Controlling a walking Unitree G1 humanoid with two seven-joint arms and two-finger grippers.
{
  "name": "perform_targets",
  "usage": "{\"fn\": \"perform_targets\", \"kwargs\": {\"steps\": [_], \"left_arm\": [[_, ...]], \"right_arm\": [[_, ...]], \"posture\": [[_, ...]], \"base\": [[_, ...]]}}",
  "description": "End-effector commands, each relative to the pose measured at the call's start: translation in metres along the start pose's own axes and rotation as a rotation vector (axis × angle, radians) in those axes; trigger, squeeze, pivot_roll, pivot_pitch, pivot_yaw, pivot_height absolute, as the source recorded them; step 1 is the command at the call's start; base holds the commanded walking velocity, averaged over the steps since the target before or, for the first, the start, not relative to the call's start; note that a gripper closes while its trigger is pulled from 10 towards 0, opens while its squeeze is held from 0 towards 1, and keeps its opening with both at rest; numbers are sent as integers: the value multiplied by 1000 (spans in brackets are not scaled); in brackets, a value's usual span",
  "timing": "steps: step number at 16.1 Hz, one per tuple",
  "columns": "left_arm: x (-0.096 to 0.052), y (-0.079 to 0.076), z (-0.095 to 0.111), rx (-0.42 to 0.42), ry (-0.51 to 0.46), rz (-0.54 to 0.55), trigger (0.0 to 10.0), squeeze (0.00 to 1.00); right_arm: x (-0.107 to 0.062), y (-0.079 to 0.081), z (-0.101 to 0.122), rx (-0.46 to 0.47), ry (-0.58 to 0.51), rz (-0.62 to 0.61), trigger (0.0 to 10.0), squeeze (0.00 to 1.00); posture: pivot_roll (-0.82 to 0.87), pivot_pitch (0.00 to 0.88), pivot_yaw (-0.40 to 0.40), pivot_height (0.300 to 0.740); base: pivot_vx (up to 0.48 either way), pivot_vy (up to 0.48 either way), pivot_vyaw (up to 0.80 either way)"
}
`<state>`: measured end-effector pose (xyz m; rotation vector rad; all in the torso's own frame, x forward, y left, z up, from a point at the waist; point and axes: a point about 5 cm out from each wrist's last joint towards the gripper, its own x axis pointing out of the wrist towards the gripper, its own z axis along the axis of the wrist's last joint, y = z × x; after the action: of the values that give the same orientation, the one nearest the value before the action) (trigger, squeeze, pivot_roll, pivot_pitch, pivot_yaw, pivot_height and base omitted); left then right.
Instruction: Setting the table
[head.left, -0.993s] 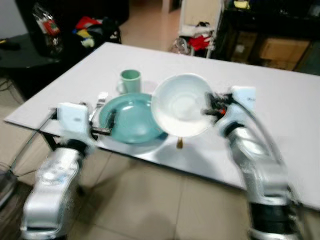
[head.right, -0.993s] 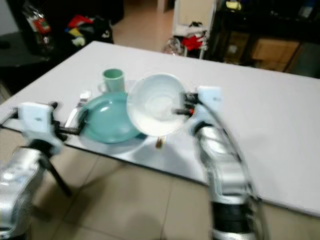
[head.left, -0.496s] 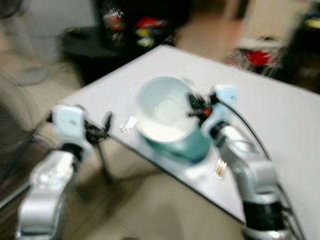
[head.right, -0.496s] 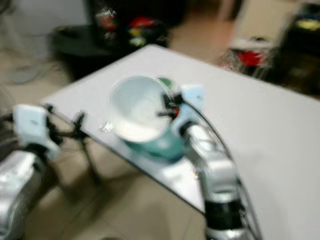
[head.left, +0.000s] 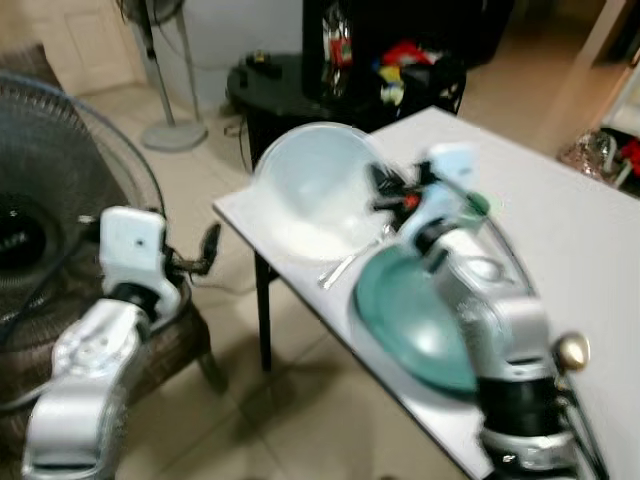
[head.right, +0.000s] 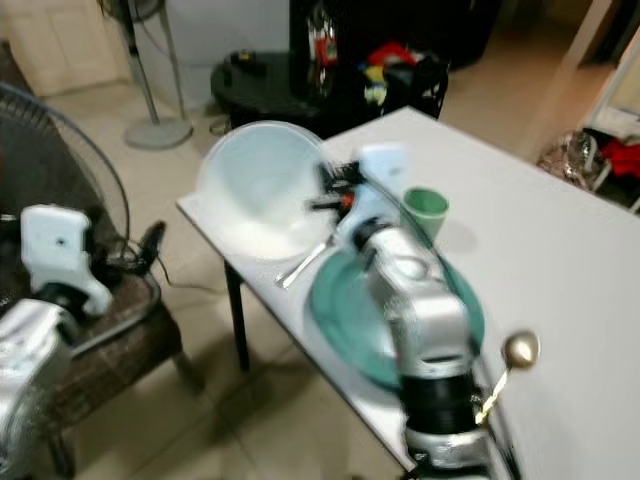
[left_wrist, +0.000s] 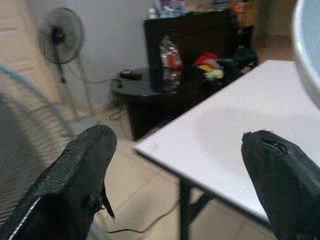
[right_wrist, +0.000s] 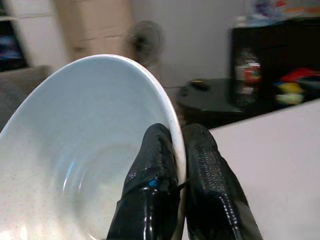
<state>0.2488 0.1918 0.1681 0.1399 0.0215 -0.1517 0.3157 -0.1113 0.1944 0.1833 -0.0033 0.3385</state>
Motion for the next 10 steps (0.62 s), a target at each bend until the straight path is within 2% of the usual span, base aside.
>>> {"fn": "perform_targets", "kwargs": {"steps": [1, 5, 9, 10], "left_arm": [[2, 4, 3, 14, -6, 4, 10000, 0], [7, 2, 4, 16, -14, -20, 10000, 0], [14, -5, 6, 5, -34, -34, 10000, 0], [16, -11, 7, 13, -34, -61, 10000, 0]], "right_arm": [[4, 5, 11, 14, -50, 18, 10000, 0], [1, 0, 16, 38, -54, -14, 10000, 0], [-11, -3, 17, 52, -71, -70, 10000, 0], [-18, -5, 13, 62, -74, -101, 10000, 0]], "posture": [[133, 0, -4, 740], [118, 0, 1, 740], [106, 0, 6, 740], [100, 0, 8, 740]], "base": [[334, 0, 0], [334, 0, 0], [307, 0, 0], [0, 0, 0]]}}
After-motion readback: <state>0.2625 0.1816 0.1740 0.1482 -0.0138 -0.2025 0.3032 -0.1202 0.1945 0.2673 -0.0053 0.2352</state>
